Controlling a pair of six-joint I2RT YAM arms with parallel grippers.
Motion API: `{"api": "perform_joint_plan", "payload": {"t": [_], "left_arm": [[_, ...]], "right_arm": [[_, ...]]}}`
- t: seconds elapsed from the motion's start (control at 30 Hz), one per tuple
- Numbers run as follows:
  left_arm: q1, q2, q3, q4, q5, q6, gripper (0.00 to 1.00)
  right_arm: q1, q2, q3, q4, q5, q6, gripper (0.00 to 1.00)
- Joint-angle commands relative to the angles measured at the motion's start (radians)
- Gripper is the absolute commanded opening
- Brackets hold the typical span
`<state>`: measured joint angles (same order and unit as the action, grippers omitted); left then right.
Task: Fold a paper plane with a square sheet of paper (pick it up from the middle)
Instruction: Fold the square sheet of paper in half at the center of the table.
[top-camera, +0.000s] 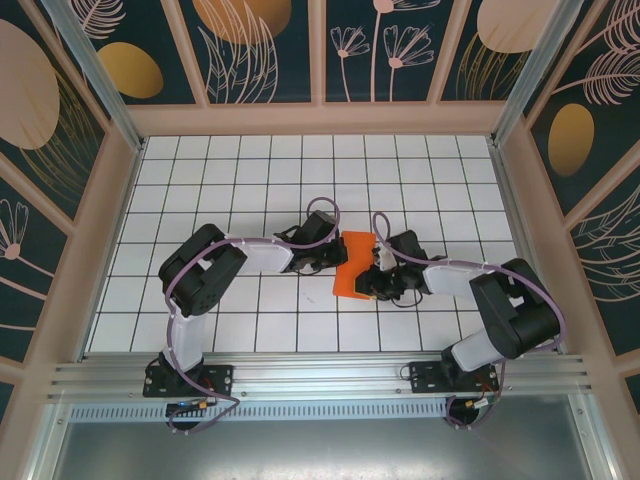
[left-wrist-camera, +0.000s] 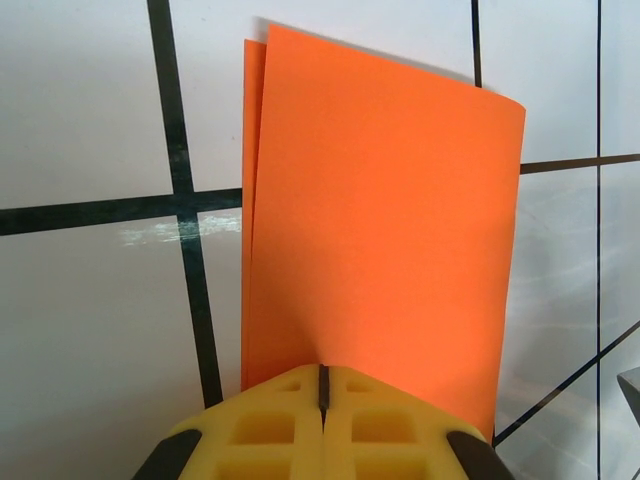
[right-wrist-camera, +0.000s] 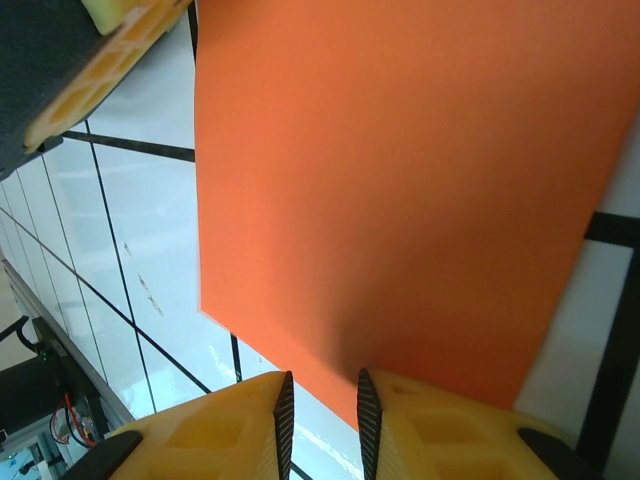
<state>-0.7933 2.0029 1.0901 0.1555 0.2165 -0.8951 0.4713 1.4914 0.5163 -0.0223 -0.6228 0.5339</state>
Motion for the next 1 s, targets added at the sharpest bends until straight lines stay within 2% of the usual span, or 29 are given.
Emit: {"api": "perform_joint_plan", "payload": {"t": [0.0, 0.2, 0.47, 0.6, 0.77, 0.87, 0.97], "left_arm": [[-0.01, 0.02, -0.032, -0.084, 0.006, 0.002, 0.06], [-0.012, 0.02, -0.033, -0.082, 0.006, 0.0, 0.06], [-0.012, 0.018, -0.036, -0.078, 0.009, -0.002, 0.05], [-0.012, 0.019, -0.033, -0.077, 0.011, -0.001, 0.06], [-0.011, 0.01, -0.032, -0.079, 0.014, -0.001, 0.05], [-0.012, -0.008, -0.032, -0.079, 0.018, 0.001, 0.06], [-0.012, -0.045, -0.03, -0.069, 0.027, -0.001, 0.12]], "right_arm": [[0.011, -0.01, -0.018, -0.027, 0.028, 0.005, 0.27], [0.013, -0.11, 0.008, -0.066, 0.023, 0.007, 0.28], [0.012, -0.044, -0.042, -0.024, 0.062, 0.018, 0.28], [0.011, -0.035, -0.032, -0.057, 0.083, 0.01, 0.28], [0.012, -0.096, 0.006, -0.101, 0.077, 0.008, 0.28], [0.005, -0.152, 0.055, -0.139, 0.135, 0.005, 0.3], [-0.014, -0.155, 0.104, -0.187, 0.254, 0.006, 0.32]]}}
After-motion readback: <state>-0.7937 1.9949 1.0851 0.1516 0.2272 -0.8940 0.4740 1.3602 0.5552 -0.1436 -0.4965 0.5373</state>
